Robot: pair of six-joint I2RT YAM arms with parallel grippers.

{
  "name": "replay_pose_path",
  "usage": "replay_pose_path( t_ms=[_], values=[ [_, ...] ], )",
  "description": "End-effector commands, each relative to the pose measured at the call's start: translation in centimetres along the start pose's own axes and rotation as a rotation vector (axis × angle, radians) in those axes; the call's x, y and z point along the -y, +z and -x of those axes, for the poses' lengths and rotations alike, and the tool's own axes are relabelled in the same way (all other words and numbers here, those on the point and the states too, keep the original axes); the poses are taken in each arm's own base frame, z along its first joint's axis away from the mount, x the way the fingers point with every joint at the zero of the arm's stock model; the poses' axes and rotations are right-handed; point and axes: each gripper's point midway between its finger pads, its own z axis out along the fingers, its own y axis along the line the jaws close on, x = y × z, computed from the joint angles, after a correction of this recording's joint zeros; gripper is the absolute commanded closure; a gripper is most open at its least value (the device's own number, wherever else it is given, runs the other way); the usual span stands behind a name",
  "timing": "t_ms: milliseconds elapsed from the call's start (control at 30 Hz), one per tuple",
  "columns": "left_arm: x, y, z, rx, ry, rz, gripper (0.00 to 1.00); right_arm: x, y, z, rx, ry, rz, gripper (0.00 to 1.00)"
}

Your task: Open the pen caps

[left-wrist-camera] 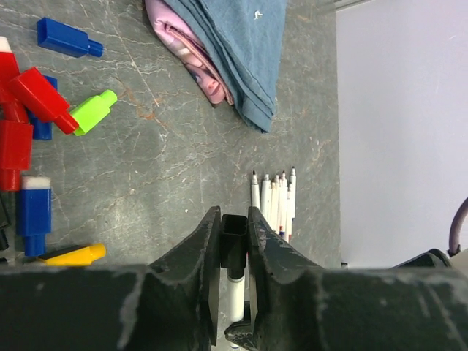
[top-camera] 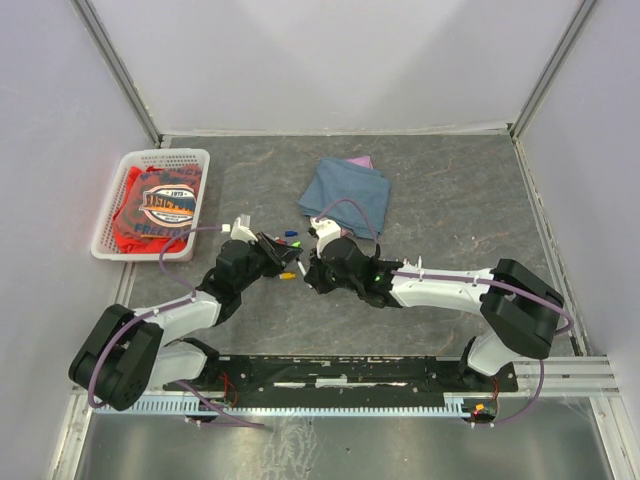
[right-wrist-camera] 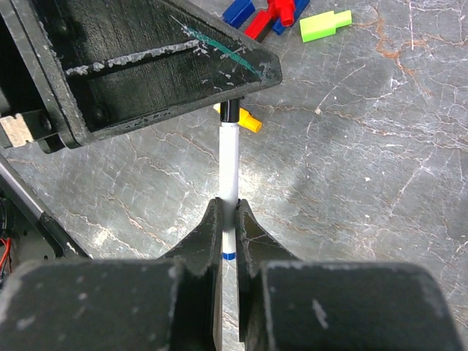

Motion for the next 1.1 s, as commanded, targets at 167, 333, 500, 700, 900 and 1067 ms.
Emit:
replay_pose_path(
  t_ms=[167, 333, 500, 700, 900, 1067],
  values=[
    [2.1, -0.1, 0.6, 0.011, -0.012, -0.100, 0.97, -0.5, -1.0, 2.6, 0.077, 0.028, 0.035, 0.92],
    [2.6, -0.4, 0.7, 0.008, -0.006, -0.137, 0.97, -0.6, -1.4, 3.3, 0.090, 0.056, 0.071, 0.70],
    [3.6, -0.4, 0.5, -0.011, -0.009, -0.187, 0.97, -0.6, -1.3, 3.9, 0.094, 0.098, 0.122, 0.68],
    [4.4, -0.2, 0.3, -0.030, -0.022, -0.227, 0.97, -1.6, -1.0, 4.3, 0.090, 0.133, 0.202, 0.68],
    [4.8, -0.2, 0.3, -0.033, -0.043, -0.255, 0.97, -1.8, -0.4, 4.0, 0.072, 0.151, 0.229, 0.69],
    [5.1, -0.2, 0.5, -0.030, -0.047, -0.264, 0.97, -1.4, -0.2, 3.5, 0.062, 0.163, 0.230, 0.75]
  ],
)
